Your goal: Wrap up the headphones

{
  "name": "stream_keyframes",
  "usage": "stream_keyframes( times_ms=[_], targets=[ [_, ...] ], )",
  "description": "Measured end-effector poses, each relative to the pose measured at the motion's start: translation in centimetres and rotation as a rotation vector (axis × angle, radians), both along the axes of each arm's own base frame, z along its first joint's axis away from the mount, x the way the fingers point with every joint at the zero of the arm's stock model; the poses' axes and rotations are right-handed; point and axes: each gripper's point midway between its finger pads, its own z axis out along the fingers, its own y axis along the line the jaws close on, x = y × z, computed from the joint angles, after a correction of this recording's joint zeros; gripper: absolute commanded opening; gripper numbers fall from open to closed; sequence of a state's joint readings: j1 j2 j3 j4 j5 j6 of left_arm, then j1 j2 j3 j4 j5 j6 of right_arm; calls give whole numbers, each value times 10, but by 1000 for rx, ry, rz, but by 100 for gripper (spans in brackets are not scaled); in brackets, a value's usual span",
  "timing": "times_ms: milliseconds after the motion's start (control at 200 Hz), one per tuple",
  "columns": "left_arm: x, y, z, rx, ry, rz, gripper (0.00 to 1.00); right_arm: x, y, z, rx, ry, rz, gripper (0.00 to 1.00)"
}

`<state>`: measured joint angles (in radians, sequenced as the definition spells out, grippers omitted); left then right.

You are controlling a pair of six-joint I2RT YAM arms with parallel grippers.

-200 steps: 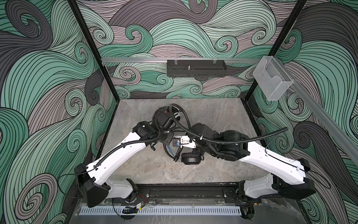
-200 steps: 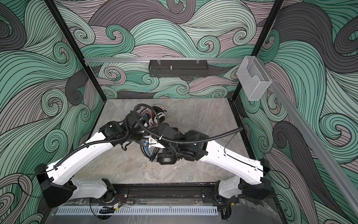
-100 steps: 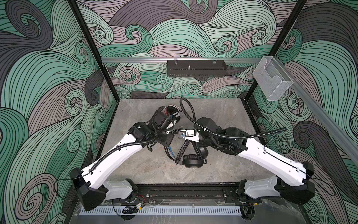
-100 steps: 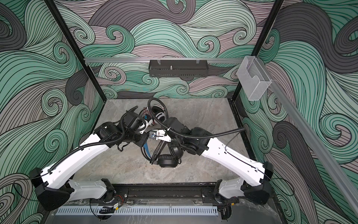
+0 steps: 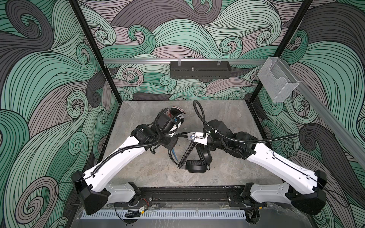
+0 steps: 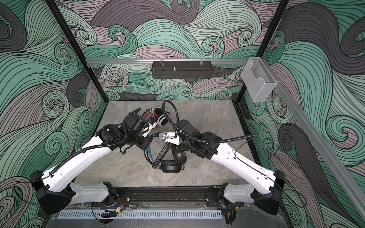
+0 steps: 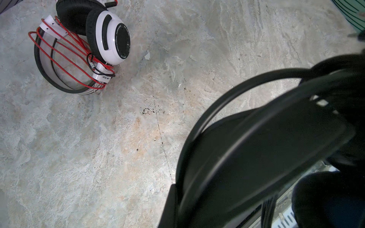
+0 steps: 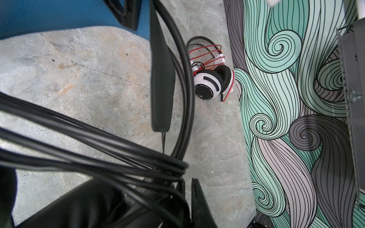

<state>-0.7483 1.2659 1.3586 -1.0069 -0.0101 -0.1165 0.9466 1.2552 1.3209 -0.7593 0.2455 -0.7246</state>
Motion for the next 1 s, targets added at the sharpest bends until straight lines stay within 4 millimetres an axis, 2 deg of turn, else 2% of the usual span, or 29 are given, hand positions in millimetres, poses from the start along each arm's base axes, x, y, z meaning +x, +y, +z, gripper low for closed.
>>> stream_keyframes(
  times_ms=[240, 475, 660, 811, 996],
  targets=[
    [-6, 0, -4, 13, 21, -34, 0, 2, -9, -22, -4, 43, -39, 26],
    [-6, 0, -4, 14, 21, -35, 0, 4, -15, -25, 36, 63, -70, 30],
    [-5, 0, -8, 27, 33, -32, 0, 7, -24, -26, 118, 102, -124, 43],
    [-5, 2, -10, 42, 46, -21, 0, 8, -36, -32, 192, 151, -181, 48],
    [-5, 6, -3, 50, 46, 2, 0, 23, -51, -40, 277, 220, -302, 59]
  ],
)
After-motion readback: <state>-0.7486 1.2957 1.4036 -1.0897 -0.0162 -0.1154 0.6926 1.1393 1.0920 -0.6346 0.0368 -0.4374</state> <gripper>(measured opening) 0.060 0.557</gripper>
